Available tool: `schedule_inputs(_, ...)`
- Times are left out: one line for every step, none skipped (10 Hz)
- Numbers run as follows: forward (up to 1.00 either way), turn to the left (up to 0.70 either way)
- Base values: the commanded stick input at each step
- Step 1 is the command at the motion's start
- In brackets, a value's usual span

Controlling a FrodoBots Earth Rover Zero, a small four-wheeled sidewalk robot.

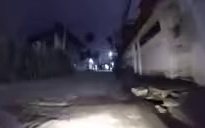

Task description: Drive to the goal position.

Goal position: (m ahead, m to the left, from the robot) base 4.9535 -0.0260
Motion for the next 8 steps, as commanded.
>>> schedule_inputs(0.70,0.00)
schedule_inputs(0.70,-0.07)
schedule_inputs(0.70,-0.14)
schedule_inputs(0.70,-0.21)
schedule_inputs(0.70,-0.28)
schedule_inputs(0.70,-0.34)
schedule_inputs(0.70,-0.22)
schedule_inputs(0.70,-0.09)
